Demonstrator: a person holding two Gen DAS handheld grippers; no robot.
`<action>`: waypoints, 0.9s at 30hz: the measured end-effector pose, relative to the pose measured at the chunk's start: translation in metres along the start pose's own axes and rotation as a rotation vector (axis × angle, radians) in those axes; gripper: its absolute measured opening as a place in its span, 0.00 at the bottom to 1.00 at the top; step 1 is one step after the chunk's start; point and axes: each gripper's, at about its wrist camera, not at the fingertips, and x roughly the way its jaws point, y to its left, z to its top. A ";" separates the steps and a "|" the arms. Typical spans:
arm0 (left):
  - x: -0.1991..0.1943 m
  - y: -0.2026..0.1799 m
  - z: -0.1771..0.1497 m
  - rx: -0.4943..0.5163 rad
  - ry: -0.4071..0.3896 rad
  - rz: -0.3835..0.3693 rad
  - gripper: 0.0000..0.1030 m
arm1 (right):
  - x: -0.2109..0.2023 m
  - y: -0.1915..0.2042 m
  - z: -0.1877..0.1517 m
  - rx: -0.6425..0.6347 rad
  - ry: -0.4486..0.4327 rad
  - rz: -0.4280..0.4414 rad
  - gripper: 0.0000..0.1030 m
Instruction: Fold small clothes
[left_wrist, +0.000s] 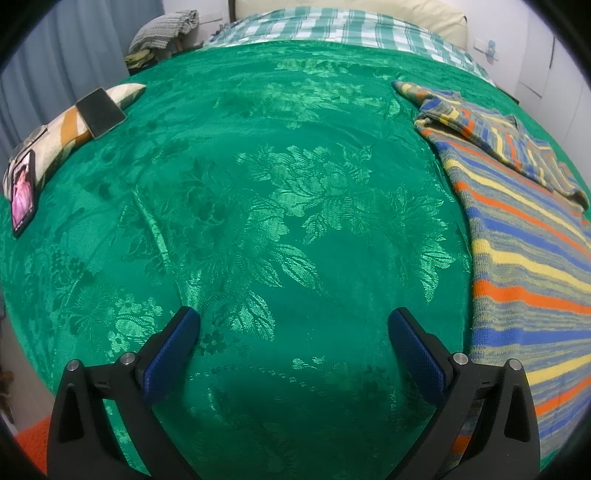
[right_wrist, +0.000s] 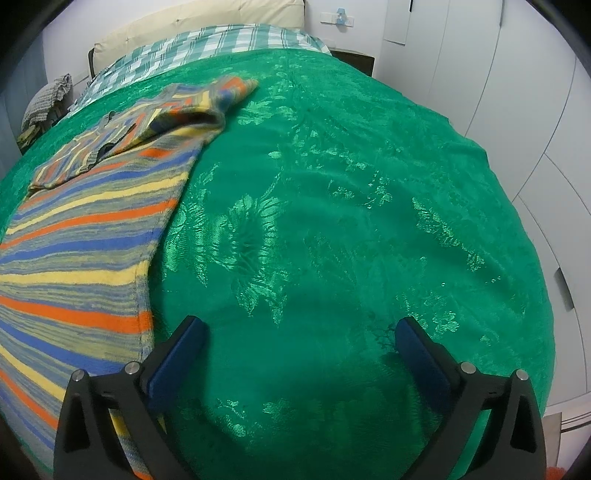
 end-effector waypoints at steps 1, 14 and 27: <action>0.000 0.000 0.000 0.000 0.000 0.000 1.00 | 0.000 0.000 0.000 -0.002 0.001 -0.001 0.99; 0.000 0.000 -0.001 0.000 -0.001 0.001 1.00 | 0.000 0.002 -0.001 -0.007 -0.004 -0.012 1.00; 0.000 0.000 -0.001 0.001 -0.002 0.002 1.00 | 0.001 0.001 -0.001 -0.010 -0.007 -0.019 1.00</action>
